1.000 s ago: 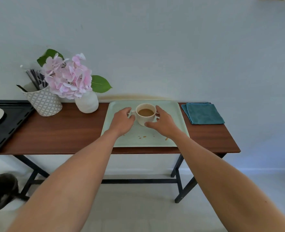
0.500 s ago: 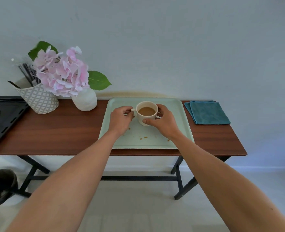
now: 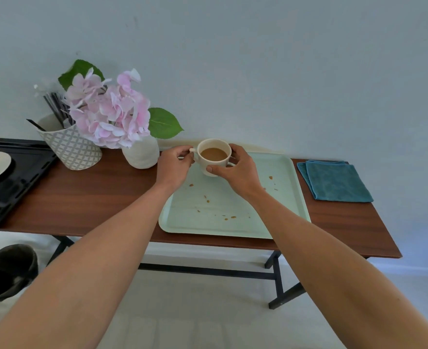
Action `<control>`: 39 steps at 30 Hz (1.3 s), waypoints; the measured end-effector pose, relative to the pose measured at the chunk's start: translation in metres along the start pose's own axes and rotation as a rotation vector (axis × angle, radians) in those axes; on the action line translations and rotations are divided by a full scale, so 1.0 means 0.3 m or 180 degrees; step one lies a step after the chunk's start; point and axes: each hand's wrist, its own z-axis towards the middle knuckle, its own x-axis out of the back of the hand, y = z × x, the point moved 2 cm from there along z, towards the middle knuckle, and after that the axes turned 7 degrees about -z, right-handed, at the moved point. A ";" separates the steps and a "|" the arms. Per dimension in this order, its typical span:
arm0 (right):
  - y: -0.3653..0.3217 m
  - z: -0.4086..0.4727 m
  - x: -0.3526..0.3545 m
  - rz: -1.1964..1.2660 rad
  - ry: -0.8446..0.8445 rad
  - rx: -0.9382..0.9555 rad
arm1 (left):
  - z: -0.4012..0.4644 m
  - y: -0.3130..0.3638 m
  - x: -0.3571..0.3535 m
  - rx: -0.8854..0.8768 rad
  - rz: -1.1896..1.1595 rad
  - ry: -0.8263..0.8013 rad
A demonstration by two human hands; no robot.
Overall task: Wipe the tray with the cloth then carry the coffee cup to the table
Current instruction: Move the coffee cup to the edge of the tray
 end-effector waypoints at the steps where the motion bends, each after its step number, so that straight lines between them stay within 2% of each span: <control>1: 0.002 0.013 -0.017 0.0016 0.0002 0.0002 | 0.013 -0.008 0.008 0.0026 -0.0016 0.0019; 13: 0.035 0.105 -0.147 0.0026 -0.0068 -0.0056 | 0.081 -0.092 0.056 0.0098 0.0103 0.0217; 26: 0.039 0.099 -0.176 -0.0053 -0.0113 0.0011 | 0.067 -0.103 0.063 0.0121 0.0208 0.0151; 29: 0.035 0.090 -0.169 -0.0145 -0.0208 -0.0062 | 0.045 -0.083 0.064 -0.0059 0.0536 0.0231; 32: 0.024 0.066 -0.138 -0.0495 -0.0204 -0.0152 | -0.003 -0.036 0.059 -0.0164 0.0849 0.0598; 34: 0.013 0.044 -0.101 -0.0768 -0.0117 -0.0135 | -0.042 0.009 0.053 -0.0446 0.1214 0.0760; 39: -0.001 -0.005 0.036 -0.1638 0.0276 0.0340 | -0.106 0.104 -0.011 -0.1144 0.2064 0.0284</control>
